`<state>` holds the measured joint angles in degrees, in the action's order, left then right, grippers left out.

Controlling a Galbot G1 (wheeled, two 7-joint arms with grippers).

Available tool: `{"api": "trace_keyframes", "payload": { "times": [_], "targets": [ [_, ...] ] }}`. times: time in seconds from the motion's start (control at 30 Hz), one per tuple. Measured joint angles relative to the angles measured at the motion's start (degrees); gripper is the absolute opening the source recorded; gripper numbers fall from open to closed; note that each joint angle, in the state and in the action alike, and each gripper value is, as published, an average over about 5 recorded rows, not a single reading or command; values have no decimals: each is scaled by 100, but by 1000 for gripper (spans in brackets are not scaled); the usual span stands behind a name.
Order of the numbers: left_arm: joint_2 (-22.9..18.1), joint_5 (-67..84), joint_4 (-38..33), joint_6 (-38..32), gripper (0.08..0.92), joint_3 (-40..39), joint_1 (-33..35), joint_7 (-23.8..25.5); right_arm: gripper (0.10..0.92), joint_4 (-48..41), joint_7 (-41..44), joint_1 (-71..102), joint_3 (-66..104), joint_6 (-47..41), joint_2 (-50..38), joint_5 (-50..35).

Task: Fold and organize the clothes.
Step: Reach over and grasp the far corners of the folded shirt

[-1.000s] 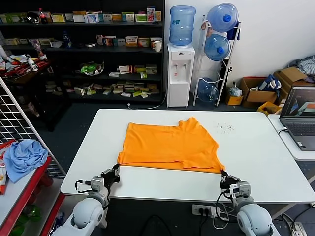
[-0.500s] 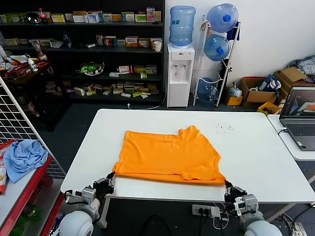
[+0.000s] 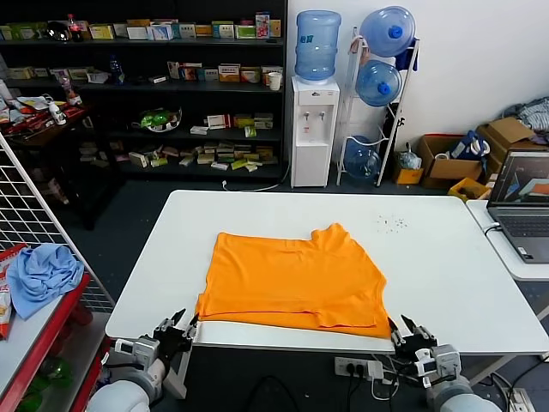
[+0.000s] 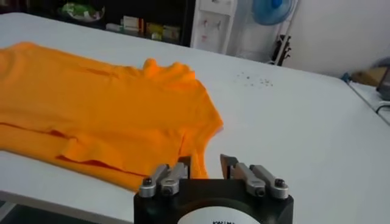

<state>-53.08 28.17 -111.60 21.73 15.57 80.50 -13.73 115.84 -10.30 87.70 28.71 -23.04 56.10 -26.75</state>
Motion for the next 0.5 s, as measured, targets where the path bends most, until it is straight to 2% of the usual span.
{"api": "trace_keyframes", "payload": {
  "times": [0.3, 0.4, 0.5],
  "targets": [
    [-106, 137, 384, -166, 771, -246, -816, 105, 779, -829, 202, -1198, -323, 208, -130, -576],
    [-195, 209, 727, -242, 814, -411, -1271, 167, 816, -1233, 314, -1728, -540, 222, -127, -722],
    [-305, 284, 1138, -299, 822, -606, -1762, 228, 822, -1678, 420, -2277, -790, 225, -100, -833]
  ]
}}
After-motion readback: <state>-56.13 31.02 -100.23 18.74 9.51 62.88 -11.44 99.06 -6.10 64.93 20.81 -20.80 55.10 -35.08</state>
